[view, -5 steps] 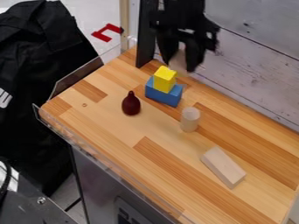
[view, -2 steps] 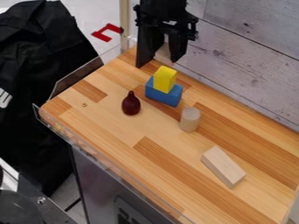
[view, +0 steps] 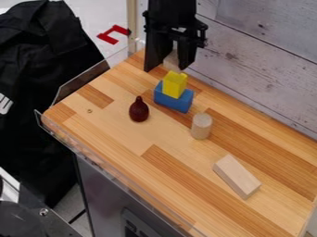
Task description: Put the block on top of the yellow cube
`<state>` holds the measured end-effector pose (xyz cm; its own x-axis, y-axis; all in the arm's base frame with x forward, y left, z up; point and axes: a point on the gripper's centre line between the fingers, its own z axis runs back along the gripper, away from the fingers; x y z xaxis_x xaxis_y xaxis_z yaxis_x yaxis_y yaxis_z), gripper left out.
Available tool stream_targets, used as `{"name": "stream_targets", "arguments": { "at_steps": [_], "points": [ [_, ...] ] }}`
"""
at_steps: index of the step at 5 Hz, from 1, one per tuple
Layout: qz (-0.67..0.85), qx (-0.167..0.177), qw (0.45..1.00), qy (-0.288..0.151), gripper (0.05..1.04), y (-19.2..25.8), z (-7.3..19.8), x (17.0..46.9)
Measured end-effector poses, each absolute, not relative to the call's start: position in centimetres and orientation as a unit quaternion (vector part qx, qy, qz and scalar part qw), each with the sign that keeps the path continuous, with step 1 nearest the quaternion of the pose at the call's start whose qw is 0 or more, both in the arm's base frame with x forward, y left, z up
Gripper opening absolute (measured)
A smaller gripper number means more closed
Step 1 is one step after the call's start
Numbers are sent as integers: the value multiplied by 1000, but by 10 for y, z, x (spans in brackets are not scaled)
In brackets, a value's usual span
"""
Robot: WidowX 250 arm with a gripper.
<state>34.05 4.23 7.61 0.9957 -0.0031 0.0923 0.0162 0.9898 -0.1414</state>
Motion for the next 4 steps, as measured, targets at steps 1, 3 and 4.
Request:
{"name": "stream_targets", "arguments": {
  "at_steps": [1,3,4],
  "points": [
    [-4,-73,997,-39,542,43,70,342],
    [-2,-76,997,-31,542,43,61,347],
    [-1,-77,997,-30,542,43,59,349]
  ]
}}
